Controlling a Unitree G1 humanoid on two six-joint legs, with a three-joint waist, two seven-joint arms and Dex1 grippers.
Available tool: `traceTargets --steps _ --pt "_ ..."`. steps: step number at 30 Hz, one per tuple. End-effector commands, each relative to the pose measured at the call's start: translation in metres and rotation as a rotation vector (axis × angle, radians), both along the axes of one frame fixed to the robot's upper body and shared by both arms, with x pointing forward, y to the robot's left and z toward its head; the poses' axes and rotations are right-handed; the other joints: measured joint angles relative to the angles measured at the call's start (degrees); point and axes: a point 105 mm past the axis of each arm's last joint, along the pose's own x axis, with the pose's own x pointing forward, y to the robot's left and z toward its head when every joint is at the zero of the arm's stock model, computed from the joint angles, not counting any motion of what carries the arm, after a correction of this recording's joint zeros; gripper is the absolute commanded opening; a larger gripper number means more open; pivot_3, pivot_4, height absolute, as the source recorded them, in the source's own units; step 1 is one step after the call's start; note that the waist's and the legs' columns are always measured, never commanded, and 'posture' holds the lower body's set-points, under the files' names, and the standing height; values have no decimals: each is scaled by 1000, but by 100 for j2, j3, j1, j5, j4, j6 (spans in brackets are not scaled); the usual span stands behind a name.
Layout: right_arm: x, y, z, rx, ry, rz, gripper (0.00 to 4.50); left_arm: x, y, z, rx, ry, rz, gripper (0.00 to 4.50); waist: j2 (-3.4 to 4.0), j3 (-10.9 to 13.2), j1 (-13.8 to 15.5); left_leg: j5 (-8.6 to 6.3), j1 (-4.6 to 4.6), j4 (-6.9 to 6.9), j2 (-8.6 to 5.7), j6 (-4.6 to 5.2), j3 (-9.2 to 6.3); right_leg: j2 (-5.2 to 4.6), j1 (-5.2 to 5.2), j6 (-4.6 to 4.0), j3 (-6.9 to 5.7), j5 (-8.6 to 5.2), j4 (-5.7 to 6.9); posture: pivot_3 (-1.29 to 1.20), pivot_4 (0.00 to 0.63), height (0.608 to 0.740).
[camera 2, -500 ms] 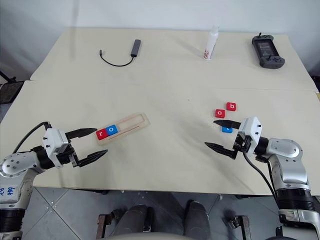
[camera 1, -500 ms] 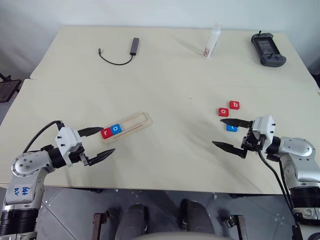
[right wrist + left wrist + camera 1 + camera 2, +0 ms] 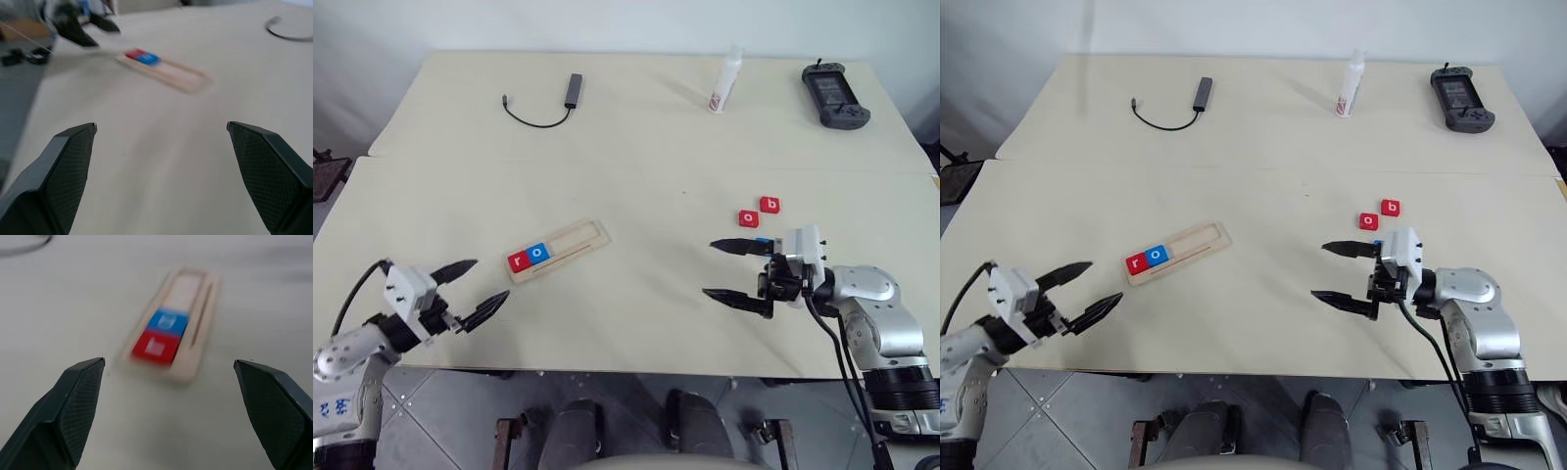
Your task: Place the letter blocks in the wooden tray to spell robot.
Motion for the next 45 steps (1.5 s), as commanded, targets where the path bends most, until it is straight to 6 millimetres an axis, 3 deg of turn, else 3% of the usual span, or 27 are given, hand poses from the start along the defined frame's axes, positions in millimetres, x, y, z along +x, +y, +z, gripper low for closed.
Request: traceTargets --steps 1,6,13,17,27,36,41,45 --pt "-5 21 19 52 -70 48 4467 -7 9 5 5 -57 53 4500 -8 4 36 -1 -1 2 -1 1 -1 -1 0 0 0 0 1 0 150 740" --pt "-3 30 18 59 -79 47 4467 -1 -4 9 -9 -89 19 4500 -8 4 132 -4 -3 4 -1 -1 -4 -2 -1 -1 -1 0 1 0 150 740" --pt "-2 25 18 45 -77 23 4467 28 -25 21 25 -92 -124 4500 -9 4 133 -5 -5 5 -5 0 0 -1 -3 -1 -1 0 2 0 150 740" --pt "2 20 21 20 -94 -1 4467 45 -32 13 90 -2 -274 4500 -7 4 97 -5 -3 2 -5 0 6 3 -6 -1 0 0 3 0 150 740" --pt "-1 16 23 9 -99 -33 4467 72 -32 0 148 44 -328 4500 -8 5 4 -5 -4 2 -5 0 8 4 -7 0 -1 0 3 0 150 740" --pt "-2 15 26 16 -102 -56 4467 74 -37 -18 177 107 -372 4500 -6 3 14 -4 2 9 -6 2 9 2 -3 0 2 0 12 0 150 740" --pt "-2 14 27 17 -109 -71 4500 69 -39 -26 170 121 -391 3394 2 -2 22 -2 11 10 -7 4 10 0 4 0 5 0 18 0 150 740" --pt "-6 10 27 24 -96 -81 4500 74 -63 -12 152 53 -472 3394 3 -2 55 -1 12 10 -8 4 10 -1 4 0 6 0 20 0 150 740"
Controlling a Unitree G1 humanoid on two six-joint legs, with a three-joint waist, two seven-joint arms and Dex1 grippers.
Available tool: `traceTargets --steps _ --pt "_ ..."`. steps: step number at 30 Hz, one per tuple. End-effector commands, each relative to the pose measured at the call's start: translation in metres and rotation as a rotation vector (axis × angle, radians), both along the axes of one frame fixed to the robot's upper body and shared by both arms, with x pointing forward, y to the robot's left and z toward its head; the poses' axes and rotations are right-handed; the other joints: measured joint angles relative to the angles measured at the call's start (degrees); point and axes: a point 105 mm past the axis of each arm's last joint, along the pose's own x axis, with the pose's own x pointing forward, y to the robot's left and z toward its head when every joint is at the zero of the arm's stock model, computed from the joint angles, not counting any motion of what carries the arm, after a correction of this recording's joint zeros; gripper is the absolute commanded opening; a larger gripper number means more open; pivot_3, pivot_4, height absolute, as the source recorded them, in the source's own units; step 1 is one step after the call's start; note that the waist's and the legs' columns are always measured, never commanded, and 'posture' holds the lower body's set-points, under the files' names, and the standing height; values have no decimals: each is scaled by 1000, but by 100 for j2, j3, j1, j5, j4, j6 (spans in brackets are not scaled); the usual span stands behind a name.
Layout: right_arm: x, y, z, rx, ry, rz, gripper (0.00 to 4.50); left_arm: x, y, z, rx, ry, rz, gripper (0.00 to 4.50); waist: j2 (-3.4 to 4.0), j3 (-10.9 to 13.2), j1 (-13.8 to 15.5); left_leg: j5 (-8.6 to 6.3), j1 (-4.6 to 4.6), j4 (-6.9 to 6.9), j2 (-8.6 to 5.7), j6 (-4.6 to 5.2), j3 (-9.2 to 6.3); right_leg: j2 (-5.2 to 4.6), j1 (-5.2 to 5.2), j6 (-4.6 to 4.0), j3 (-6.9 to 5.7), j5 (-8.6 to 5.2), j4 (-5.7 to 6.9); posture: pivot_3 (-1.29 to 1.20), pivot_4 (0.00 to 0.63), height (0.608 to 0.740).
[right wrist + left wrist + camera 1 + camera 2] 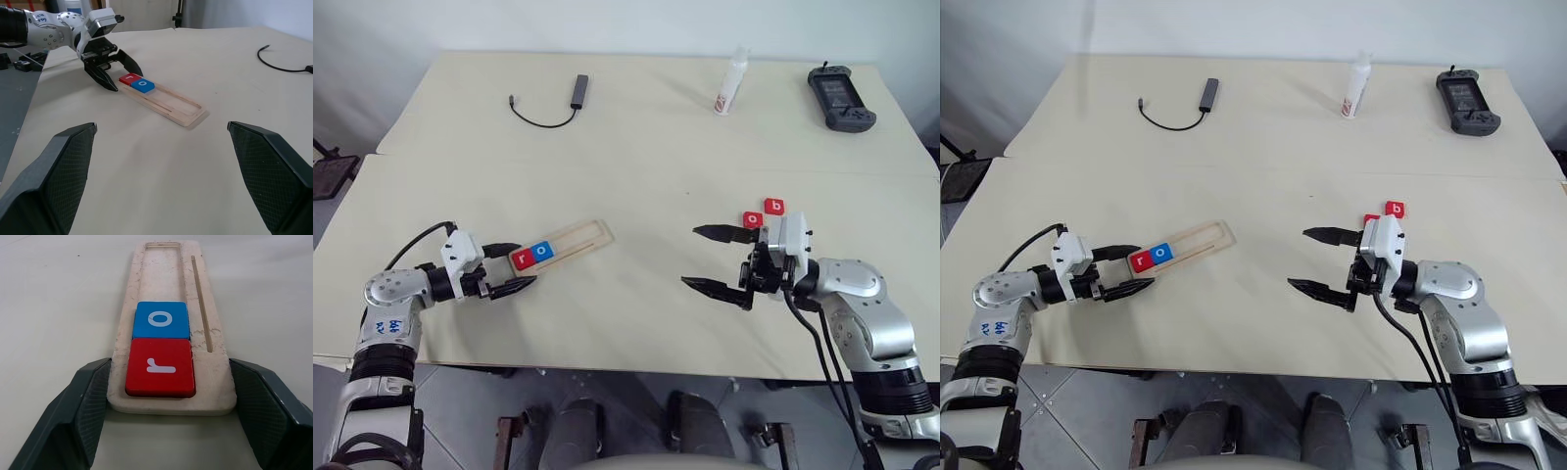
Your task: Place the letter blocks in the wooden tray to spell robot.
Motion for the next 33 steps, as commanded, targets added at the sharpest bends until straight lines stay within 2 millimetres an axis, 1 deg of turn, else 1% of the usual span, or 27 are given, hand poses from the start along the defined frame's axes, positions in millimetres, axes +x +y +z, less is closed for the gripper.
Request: traceTargets --steps 1,2,3,5,6,7,8,10,14,17,21,24,26,27,31,33 --pt "-10 -5 11 0 -37 -3 4500 -2 -29 -5 -5 25 -108 3394 0 0 44 0 -1 0 -3 1 -1 -3 0 0 0 0 0 0 150 740" --pt "-12 -8 10 -8 -33 -15 4500 -1 -39 0 -15 9 -147 3394 -1 1 85 0 -1 0 -3 1 -1 -3 0 0 0 0 -1 0 150 740" --pt "-13 -11 9 -14 -30 -23 4500 -1 -45 3 -19 1 -170 3394 -1 1 111 -1 -3 0 -4 2 -1 -3 0 0 -1 0 -3 0 150 740" --pt "-15 -13 8 -16 -27 -39 4500 -1 -52 7 -24 0 -198 3394 -2 1 131 -1 -10 2 -6 4 -3 -3 -2 1 -3 1 -6 0 150 740" --pt "-16 -21 7 -22 -22 -68 4500 -1 -65 8 -2 0 -258 3394 -3 2 127 -1 -12 2 -7 4 -3 -3 -3 1 -3 1 -9 0 150 740" --pt "-18 -26 6 -28 -18 -90 4500 -2 -74 9 15 0 -303 3394 -3 2 142 -1 -14 2 -7 4 -2 -3 -4 1 -4 1 -9 0 150 740" --pt "-19 -37 4 -34 -9 -136 4500 1 -90 11 34 -9 -345 3394 -5 3 142 -1 -18 2 -8 4 -6 -3 -4 1 -8 1 -12 0 150 740" --pt "-22 -51 -1 -48 2 -194 4500 4 -111 15 44 -18 -413 3394 -10 6 178 -1 -21 2 -13 5 -6 -3 -4 3 -9 1 -14 0 150 740" --pt "-30 -70 -8 -55 24 -292 4500 9 -141 7 125 -1 -490 3394 -17 8 142 -1 -23 3 -12 6 -4 -2 -4 7 -8 4 -18 0 150 740" --pt "-40 -80 -15 -52 43 -361 4500 14 -155 5 147 -5 -515 3394 -17 8 106 -1 -23 1 -10 6 -2 -1 -5 7 -8 4 -19 0 150 740" --pt "-48 -89 -20 -45 59 -426 4500 17 -163 5 156 -14 -529 3394 -18 9 107 0 -17 1 -8 7 3 -1 -4 7 -3 4 -17 0 150 740" --pt "-52 -91 -22 -33 63 -459 4500 18 -163 3 151 2 -530 3394 -19 9 119 1 -17 4 -8 9 3 -3 -3 9 -1 5 -17 0 150 740" --pt "-54 -93 -24 -27 68 -474 4500 19 -163 3 146 -1 -524 4147 -19 9 124 1 -17 4 -8 9 2 -2 -2 9 -1 5 -17 0 150 740" --pt "-55 -93 -25 -24 71 -481 4500 19 -163 3 139 -4 -524 4404 -19 9 124 1 -17 4 -8 9 2 -3 -2 9 -1 5 -17 0 150 740" --pt "-56 -98 -26 -14 63 -531 4500 20 -158 6 123 -39 -516 4459 -19 9 122 1 -18 3 -8 9 0 -2 -2 9 -3 5 -18 0 150 740" --pt "-60 -113 -26 12 43 -642 4500 18 -146 10 94 -73 -499 4459 -19 9 122 1 -18 3 -8 9 1 -2 -2 9 -2 5 -18 0 150 740"
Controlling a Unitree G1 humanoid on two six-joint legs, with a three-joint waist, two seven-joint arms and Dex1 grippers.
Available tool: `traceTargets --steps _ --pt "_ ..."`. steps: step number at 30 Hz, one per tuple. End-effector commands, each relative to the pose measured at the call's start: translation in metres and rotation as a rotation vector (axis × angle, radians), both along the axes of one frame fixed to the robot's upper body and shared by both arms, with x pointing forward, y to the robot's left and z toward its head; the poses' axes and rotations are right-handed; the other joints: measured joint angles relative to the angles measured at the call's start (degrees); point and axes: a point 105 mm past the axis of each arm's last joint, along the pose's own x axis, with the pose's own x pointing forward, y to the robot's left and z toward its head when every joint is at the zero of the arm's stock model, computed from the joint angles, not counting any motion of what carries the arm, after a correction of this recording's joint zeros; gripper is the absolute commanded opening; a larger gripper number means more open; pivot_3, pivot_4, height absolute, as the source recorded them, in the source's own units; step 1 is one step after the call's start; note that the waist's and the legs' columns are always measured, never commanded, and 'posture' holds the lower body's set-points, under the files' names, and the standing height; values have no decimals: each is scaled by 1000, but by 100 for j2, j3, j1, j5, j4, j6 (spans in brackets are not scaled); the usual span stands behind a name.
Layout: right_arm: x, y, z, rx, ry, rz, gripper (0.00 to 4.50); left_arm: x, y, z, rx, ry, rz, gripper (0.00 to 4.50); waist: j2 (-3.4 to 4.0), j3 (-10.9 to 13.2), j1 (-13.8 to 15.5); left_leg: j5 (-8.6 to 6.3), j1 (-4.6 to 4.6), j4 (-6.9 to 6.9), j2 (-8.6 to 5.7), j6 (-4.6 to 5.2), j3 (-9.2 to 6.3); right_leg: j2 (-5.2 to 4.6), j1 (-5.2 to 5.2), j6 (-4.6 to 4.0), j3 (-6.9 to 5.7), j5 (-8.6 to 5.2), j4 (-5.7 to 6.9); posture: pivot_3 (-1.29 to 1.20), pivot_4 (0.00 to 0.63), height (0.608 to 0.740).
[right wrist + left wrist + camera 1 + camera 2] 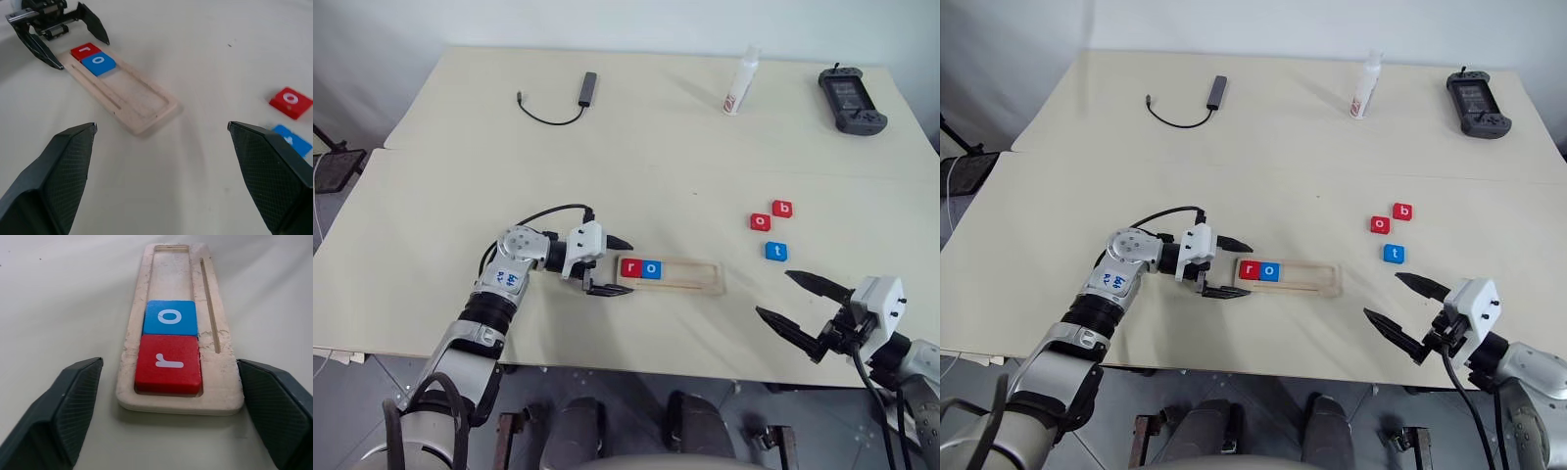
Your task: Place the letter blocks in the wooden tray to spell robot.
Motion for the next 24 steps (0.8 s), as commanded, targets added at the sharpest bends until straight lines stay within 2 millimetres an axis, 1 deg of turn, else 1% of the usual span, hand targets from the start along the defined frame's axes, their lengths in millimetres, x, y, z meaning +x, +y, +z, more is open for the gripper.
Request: traceTargets --steps 1,3,5,8,10,12,14,15,18,19,21,23,24 --pt "-8 -24 15 -9 -109 -174 4500 -3 24 4 -52 -33 34 4459 0 0 -3 0 0 0 1 0 0 0 0 0 0 0 0 0 150 740" --pt "-13 -34 12 -2 -113 -257 4500 -6 36 7 -76 -42 44 4459 0 0 -16 0 1 -4 4 0 0 1 -2 0 -1 0 0 0 150 740" --pt "-20 -45 6 11 -119 -336 4500 -18 50 9 -120 -17 28 4459 1 0 -38 0 1 -5 5 0 1 2 -3 0 0 0 -1 0 150 740" --pt "-25 -53 -4 30 -117 -400 4500 -24 70 7 -132 -17 88 4459 1 0 -32 0 3 -5 5 0 2 1 -3 0 4 0 0 0 150 740" --pt "-22 -56 -8 25 -136 -433 4500 -29 82 10 -178 -41 149 4459 2 0 -32 0 5 -3 5 0 3 1 -2 0 8 0 2 0 150 740" --pt "-15 -56 -7 37 -155 -440 4500 -31 90 14 -221 -61 212 4459 2 0 -33 -1 9 -3 6 0 3 1 -1 0 13 0 4 0 150 740" --pt "-9 -56 -4 42 -168 -435 4500 -33 93 15 -241 -55 242 4459 3 0 -28 -1 11 -3 7 0 4 0 -2 0 16 0 7 0 150 740" --pt "-4 -56 -1 47 -174 -436 4500 -35 95 15 -249 -48 261 4459 4 0 -30 -1 12 -3 7 0 4 1 -2 0 15 0 8 0 150 740" --pt "30 -56 18 64 -156 -459 4500 -46 103 16 -296 1 340 4459 8 2 -98 -1 16 -3 8 0 2 1 -2 0 23 0 8 0 150 740" --pt "42 -54 23 76 -110 -466 4500 -50 103 15 -307 4 361 4459 13 5 -152 -2 20 -3 9 3 -2 0 -6 1 37 1 11 0 150 740" --pt "55 -52 27 81 -27 -471 4500 -53 102 15 -316 6 389 4459 16 7 -151 -4 28 -3 7 7 -8 -2 -5 5 52 3 15 0 150 740" --pt "86 -40 30 -82 149 -448 4500 -62 99 10 -333 37 411 4459 28 12 -166 -4 29 -2 17 5 -8 6 -6 0 48 3 15 0 150 740" --pt "97 -36 35 -143 197 -452 4500 -66 96 8 -338 46 415 4459 35 17 -200 -4 29 -2 17 5 -7 4 -8 0 53 4 16 0 150 740"
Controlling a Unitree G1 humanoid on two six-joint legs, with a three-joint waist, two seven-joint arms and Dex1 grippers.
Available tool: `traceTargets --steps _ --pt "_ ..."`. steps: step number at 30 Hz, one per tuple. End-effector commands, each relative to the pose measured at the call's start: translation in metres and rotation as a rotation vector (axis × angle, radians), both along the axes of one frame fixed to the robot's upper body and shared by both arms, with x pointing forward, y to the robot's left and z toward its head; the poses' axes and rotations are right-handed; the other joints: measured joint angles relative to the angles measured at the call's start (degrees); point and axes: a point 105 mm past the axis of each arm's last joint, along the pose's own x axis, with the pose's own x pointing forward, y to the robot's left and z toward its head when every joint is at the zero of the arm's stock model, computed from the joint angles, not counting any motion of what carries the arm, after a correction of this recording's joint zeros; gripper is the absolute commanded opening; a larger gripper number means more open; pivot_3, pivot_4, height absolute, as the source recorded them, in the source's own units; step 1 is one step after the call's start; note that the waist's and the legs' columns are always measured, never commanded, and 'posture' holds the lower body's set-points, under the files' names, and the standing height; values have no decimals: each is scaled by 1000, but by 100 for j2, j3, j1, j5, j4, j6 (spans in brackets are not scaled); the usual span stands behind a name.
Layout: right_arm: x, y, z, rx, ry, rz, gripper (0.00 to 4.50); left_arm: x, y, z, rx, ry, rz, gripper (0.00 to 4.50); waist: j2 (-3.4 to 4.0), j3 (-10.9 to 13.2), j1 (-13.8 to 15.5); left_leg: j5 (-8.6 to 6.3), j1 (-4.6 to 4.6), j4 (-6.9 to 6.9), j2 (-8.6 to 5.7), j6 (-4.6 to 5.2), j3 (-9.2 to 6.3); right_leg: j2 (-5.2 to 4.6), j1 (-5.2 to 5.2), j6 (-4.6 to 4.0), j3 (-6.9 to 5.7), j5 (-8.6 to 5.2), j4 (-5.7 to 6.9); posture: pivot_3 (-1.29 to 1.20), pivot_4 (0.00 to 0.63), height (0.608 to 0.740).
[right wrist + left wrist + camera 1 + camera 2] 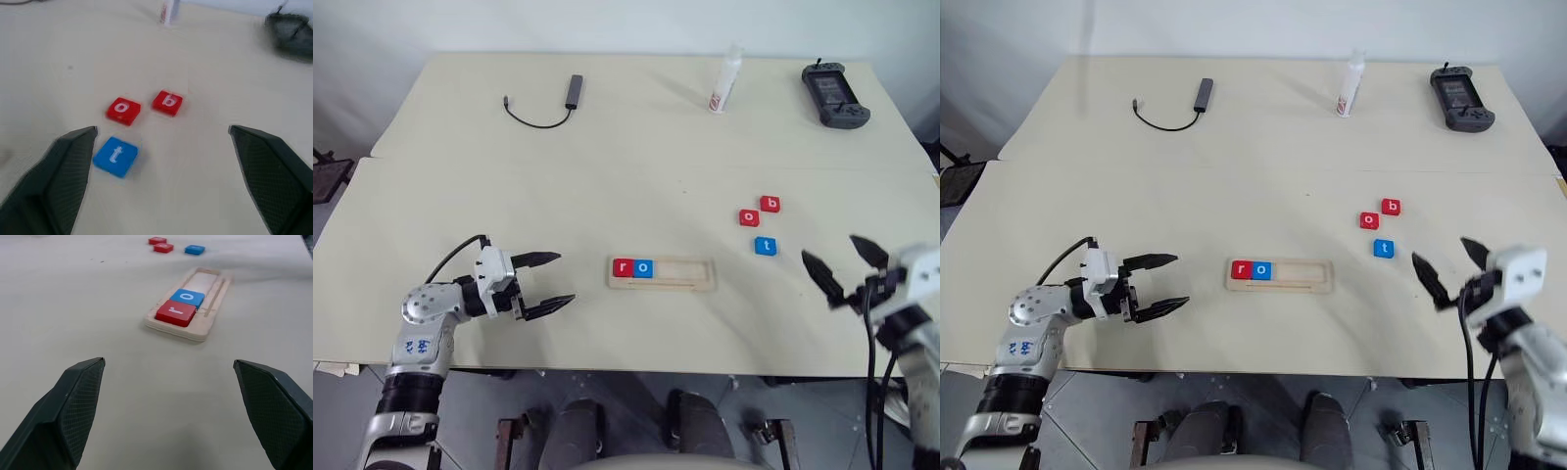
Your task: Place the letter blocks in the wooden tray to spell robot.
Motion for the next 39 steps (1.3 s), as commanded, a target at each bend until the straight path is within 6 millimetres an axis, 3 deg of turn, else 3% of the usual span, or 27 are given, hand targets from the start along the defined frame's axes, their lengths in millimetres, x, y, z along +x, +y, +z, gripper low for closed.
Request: traceTargets --steps 1,8,12,22,31,35,39 --pt "27 11 5 -130 234 -20 4500 -10 -9 7 -37 -18 8 4459 14 8 -45 -1 1 2 0 1 12 -1 -5 0 13 2 1 0 150 740" --pt "62 13 18 -114 316 -121 4500 -12 -15 10 -44 -33 34 4459 12 7 133 -1 -48 2 -3 -11 14 2 -25 -15 -38 -6 -11 0 150 740" --pt "64 20 23 -101 327 -113 4500 -14 -15 13 -65 -30 49 4459 12 6 154 0 -110 11 -13 -7 14 -2 -79 -9 -39 -3 -5 0 150 740" --pt "62 19 27 -12 344 -147 4500 -13 -20 13 -64 -35 51 4459 11 6 133 2 -108 8 -10 -8 24 -1 -81 -8 -40 -3 -2 0 150 740" --pt "78 1 34 58 301 -272 4500 -8 -23 17 -58 -54 39 4459 11 6 129 2 -107 8 -10 -8 29 0 -84 -8 -36 -3 1 0 150 740" --pt "93 -5 27 82 304 -313 4500 -8 -28 18 -63 -57 23 4459 12 6 87 3 -106 8 -10 -8 32 0 -85 -8 -35 -3 2 0 150 740" --pt "108 4 16 96 324 -317 4500 -9 -33 23 -73 -74 -9 4459 12 6 -4 3 -106 8 -10 -8 32 0 -85 -8 -34 -3 4 0 150 740"
